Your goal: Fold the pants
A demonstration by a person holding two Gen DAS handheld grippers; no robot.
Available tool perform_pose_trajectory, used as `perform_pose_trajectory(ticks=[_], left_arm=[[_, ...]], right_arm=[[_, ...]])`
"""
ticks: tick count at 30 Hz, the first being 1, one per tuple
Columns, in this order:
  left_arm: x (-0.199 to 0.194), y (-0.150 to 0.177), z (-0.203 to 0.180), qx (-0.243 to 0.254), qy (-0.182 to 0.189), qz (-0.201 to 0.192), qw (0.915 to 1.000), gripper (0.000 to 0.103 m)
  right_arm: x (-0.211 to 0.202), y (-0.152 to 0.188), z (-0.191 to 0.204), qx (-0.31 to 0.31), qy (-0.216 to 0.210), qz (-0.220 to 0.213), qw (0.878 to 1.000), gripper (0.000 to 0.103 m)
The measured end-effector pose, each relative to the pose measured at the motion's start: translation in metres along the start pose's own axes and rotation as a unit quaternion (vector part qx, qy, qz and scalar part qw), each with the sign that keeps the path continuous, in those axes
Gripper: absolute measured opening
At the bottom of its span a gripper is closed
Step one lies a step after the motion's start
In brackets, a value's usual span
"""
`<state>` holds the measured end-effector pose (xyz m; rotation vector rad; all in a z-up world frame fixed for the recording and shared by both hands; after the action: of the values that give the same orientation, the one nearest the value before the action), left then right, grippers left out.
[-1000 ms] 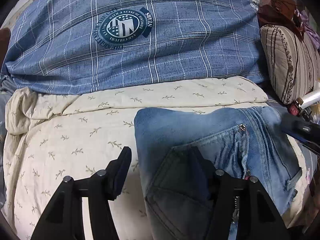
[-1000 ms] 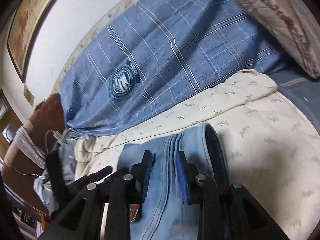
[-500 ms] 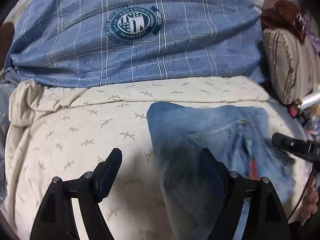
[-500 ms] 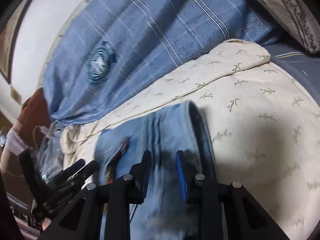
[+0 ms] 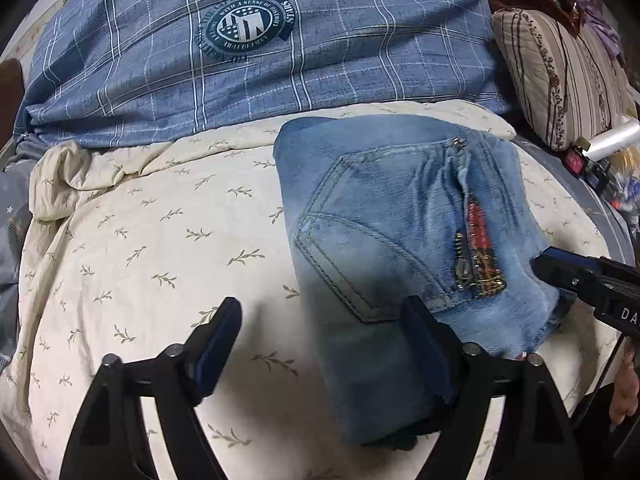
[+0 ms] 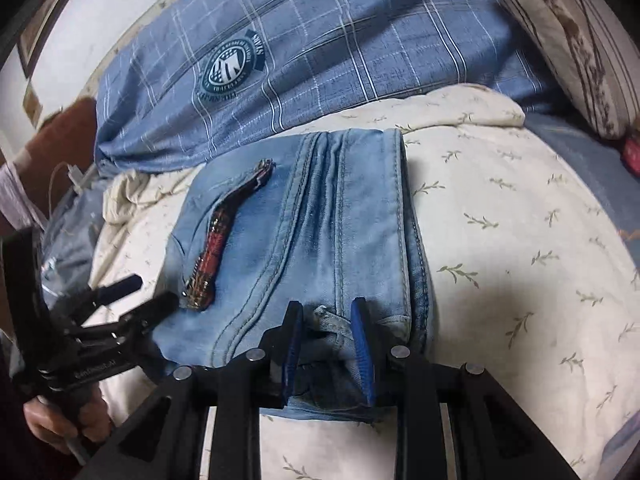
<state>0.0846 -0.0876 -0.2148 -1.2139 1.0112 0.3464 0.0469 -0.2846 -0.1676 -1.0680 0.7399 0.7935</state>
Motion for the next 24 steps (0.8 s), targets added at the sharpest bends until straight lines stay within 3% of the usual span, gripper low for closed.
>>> perform_pose_trajectory(ticks=[7,12,17,22,24], left_arm=[[0.004,-0.002,0.012,-0.06,0.061,0.013,0.9963,0.089],[-0.008,-0.018,0.028,-0.068,0.043,-0.027,0.9964,0.088],[0.005,-0.02,0.037,-0.071,0.029,-0.013,0.997,0.088],[0.019,-0.011,0.032,-0.06,0.023,0.011,0.9979,0.089],[0.02,-0.011,0.03,-0.05,0.014,0.01,0.9986,0.089]], right_arm=[[0.003,-0.005,-0.002,0.014,-0.007,-0.003,1.0,0.029],[-0.01,-0.019,-0.004,0.031,-0.022,-0.03,0.999,0.029],[-0.022,-0.03,0.001,0.019,-0.019,-0.064,0.998,0.029],[0.005,-0.014,-0.002,0.018,0.002,-0.004,1.0,0.029],[0.007,-0.013,-0.002,0.013,0.006,-0.006,1.0,0.029]])
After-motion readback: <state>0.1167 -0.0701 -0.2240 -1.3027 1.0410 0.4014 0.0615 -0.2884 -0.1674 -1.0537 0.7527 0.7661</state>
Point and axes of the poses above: each gripper's, at about its wrist camera, not at the fingertips, and x roughly the way its jaws point, z to its left, y to its underside, the point moved 10 cm from there along x, roughly the way its jaws point, and after that the axes turned 2 degrees about x, right-handed, at the moved point
